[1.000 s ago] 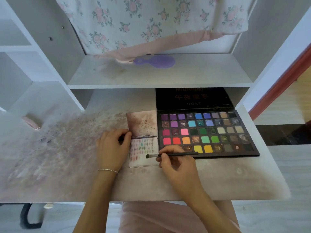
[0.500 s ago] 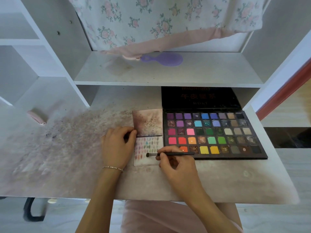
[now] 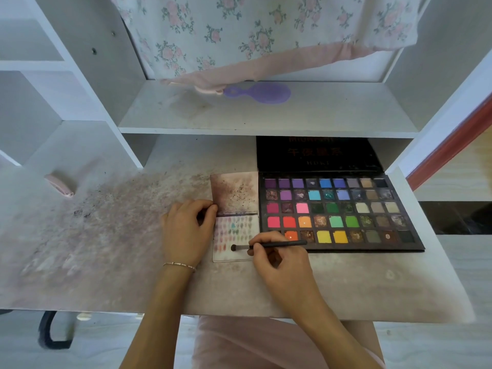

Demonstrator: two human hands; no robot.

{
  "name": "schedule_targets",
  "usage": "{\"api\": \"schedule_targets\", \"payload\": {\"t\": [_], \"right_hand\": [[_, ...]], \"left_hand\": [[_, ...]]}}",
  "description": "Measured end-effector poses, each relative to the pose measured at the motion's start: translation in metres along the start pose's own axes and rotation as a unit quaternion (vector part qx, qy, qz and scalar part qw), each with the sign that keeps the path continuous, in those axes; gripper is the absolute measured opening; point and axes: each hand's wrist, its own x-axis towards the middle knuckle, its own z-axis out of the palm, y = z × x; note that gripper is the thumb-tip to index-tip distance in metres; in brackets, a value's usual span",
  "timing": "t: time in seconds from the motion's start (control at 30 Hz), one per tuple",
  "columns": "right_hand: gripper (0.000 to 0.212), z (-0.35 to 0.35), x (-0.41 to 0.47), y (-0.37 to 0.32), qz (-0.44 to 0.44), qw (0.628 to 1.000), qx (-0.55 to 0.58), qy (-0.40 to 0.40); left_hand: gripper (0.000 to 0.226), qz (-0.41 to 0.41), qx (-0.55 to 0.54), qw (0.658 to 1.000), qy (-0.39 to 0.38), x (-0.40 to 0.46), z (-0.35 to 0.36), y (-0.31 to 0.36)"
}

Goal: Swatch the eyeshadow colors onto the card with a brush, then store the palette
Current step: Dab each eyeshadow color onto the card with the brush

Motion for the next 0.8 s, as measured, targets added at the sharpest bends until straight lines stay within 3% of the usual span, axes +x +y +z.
{"api": "schedule_targets", "payload": {"t": [0.8], "right_hand": [[0.024, -0.001, -0.0007, -0.0012, -0.004, 1.0, -0.002, -0.016]], "left_hand": [[0.017, -0.004, 0.001, 1.0, -0.01, 0.0001, -0.001, 0.0011]]}}
